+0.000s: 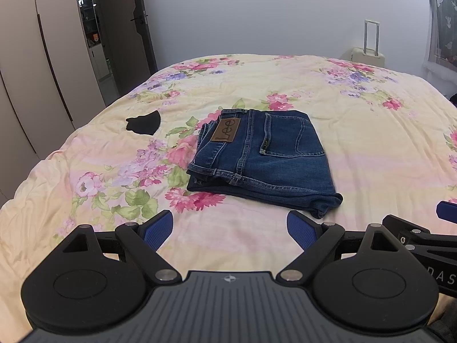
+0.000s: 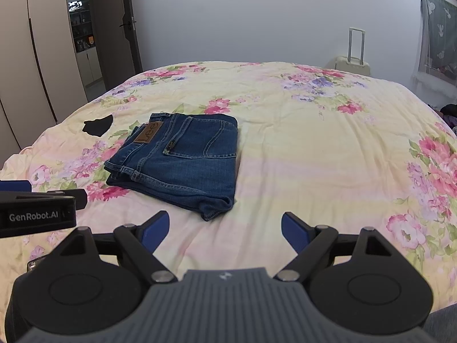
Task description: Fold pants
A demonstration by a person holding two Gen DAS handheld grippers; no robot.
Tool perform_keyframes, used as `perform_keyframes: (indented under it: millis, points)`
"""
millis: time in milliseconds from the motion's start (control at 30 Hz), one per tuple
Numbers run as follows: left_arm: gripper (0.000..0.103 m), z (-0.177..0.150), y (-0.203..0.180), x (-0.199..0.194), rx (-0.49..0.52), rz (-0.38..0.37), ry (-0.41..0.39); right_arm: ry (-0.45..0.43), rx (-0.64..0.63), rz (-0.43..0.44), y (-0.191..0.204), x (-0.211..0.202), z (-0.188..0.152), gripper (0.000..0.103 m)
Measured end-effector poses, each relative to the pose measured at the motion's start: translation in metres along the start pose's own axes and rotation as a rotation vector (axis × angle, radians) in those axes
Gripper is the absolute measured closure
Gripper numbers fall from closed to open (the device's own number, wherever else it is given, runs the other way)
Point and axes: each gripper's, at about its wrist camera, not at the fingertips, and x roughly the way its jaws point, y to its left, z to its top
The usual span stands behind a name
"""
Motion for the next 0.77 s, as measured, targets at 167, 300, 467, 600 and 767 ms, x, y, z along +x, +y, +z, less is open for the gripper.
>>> perform_keyframes:
  millis: [167, 300, 467, 600, 767]
  points:
    - [0.000, 0.001, 0.000, -0.003, -0.006, -0.007, -0.006, -0.003, -0.001, -0.002, 0.000, -0.002, 0.000, 0.021]
    - [0.000, -0.001, -0.001, -0.006, -0.005, -0.006, -0.015, -0.004, -0.001, -0.002, 0.000, -0.002, -0.001, 0.021]
    - [0.000, -0.001, -0.001, -0.008, -0.001, -0.014, -0.026, -0.006, -0.002, -0.002, 0.000, -0.003, 0.000, 0.021]
    - [0.000, -0.001, -0.002, -0.011, 0.006, -0.021, -0.034, -0.006, -0.001, -0.002, 0.000, -0.003, 0.000, 0.021]
    - [0.000, -0.001, -0.002, -0.014, 0.000, -0.029, -0.049, -0.009, 0.000, -0.003, 0.000, -0.005, 0.001, 0.021]
